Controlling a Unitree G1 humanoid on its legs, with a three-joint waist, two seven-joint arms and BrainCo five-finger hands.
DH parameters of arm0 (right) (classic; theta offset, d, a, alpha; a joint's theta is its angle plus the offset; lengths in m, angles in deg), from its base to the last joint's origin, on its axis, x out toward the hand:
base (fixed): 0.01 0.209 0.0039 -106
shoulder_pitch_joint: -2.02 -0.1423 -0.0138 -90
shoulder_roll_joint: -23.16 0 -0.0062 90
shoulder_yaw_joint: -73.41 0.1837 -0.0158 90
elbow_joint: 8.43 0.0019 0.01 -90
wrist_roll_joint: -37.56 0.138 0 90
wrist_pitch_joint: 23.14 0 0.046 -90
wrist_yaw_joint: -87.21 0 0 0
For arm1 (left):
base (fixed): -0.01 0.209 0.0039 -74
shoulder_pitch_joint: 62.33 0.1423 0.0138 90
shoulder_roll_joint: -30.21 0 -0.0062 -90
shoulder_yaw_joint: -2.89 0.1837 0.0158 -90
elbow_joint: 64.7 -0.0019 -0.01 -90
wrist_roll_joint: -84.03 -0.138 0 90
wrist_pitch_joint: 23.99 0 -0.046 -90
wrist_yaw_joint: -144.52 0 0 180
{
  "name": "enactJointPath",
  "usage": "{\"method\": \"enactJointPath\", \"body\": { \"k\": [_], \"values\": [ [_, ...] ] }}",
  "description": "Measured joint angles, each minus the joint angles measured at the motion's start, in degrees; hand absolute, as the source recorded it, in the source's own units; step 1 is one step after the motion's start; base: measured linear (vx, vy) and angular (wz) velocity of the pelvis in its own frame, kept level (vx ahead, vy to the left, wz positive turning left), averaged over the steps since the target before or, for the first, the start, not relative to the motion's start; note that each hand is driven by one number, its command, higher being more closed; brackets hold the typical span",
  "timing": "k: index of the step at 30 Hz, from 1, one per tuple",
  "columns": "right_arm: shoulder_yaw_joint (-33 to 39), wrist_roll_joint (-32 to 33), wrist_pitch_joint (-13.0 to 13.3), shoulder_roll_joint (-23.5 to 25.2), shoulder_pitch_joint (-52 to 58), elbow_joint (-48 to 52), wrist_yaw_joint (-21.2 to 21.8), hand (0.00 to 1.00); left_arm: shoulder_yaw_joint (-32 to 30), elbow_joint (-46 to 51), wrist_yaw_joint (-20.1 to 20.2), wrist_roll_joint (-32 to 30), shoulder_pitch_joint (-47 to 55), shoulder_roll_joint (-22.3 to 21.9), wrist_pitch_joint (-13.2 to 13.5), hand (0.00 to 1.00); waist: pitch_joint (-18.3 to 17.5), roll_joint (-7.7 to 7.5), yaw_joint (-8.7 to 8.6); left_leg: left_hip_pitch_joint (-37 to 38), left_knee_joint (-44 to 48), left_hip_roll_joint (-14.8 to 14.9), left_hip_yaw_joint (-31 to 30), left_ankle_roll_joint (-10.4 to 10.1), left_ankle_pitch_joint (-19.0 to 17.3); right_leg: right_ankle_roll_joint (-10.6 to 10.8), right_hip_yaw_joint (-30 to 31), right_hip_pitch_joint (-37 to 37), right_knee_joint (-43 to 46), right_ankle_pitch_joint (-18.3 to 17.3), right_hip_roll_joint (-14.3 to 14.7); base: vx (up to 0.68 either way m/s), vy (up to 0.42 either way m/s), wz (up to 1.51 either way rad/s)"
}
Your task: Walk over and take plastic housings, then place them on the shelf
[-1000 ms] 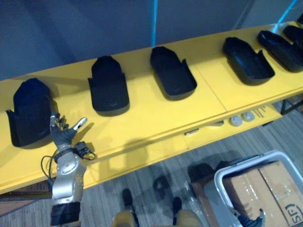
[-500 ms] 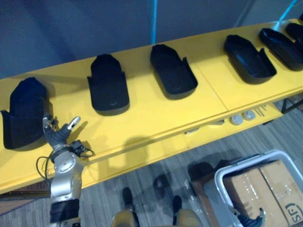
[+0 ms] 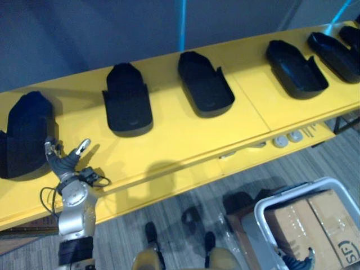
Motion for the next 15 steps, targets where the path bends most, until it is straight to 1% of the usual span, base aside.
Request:
{"method": "enactJointPath", "body": {
  "k": [3, 10, 11, 12, 14, 15],
  "values": [
    [0.0, 0.0, 0.0, 0.0, 0.0, 0.0, 0.0, 0.0, -0.03, -1.04, -0.23, -0.01, -0.31, 0.0, 1.12, 0.0, 0.0, 0.0, 0.0, 0.0, 0.0, 0.01, 0.01, 0.0, 0.0, 0.01, 0.0, 0.0, 0.0, 0.01, 0.0, 0.0, 0.0, 0.0],
    [0.05, 0.1, -0.02, -0.03, 0.0, -0.01, -0.02, 0.0, -0.28, -1.48, -0.74, 0.01, -0.83, 0.01, 1.41, 0.0, 0.07, -0.08, -0.01, 0.0, 0.0, 0.02, 0.03, -0.01, -0.01, -0.04, 0.01, 0.0, -0.02, -0.02, 0.01, 0.0, 0.0, 0.0],
    [0.11, 0.12, -0.02, -0.03, 0.0, -0.01, -0.02, 0.0, -0.35, -1.52, -0.61, 0.06, -0.84, 0.01, 1.85, 0.0, 0.1, -0.12, -0.02, 0.0, 0.0, 0.02, 0.04, -0.01, -0.01, -0.04, 0.01, 0.0, -0.02, -0.02, 0.0, 0.0, 0.0, 0.0],
    [0.22, 0.12, -0.02, -0.03, 0.0, -0.01, -0.02, 0.0, -0.34, -1.54, -0.4, 0.06, -0.87, 0.01, 2.59, 0.0, 0.18, -0.16, -0.02, 0.0, 0.0, 0.02, 0.04, 0.0, -0.01, -0.04, 0.01, 0.0, -0.02, -0.02, 0.0, 0.0, 0.0, 0.0],
    [1.28, 0.11, 0.05, -0.01, 0.0, -0.07, -0.02, 0.0, -0.34, -1.48, 0.39, 0.01, -1.15, 0.01, 4.93, 0.0, 0.32, -0.19, 0.01, 0.0, 0.0, 0.0, 0.04, 0.0, -0.01, 0.0, 0.0, 0.0, -0.02, 0.0, -0.01, 0.0, 0.0, 0.0],
    [2.34, 0.08, 0.15, -0.02, 0.01, -0.15, -0.02, 0.0, -0.34, -0.57, 0.49, -0.32, -1.28, 0.02, 7.39, 0.0, 0.35, -0.19, 0.01, 0.0, 0.0, -0.03, 0.04, 0.0, -0.02, 0.07, 0.0, 0.01, -0.02, 0.04, -0.03, 0.0, 0.0, 0.0]
  ]
}}
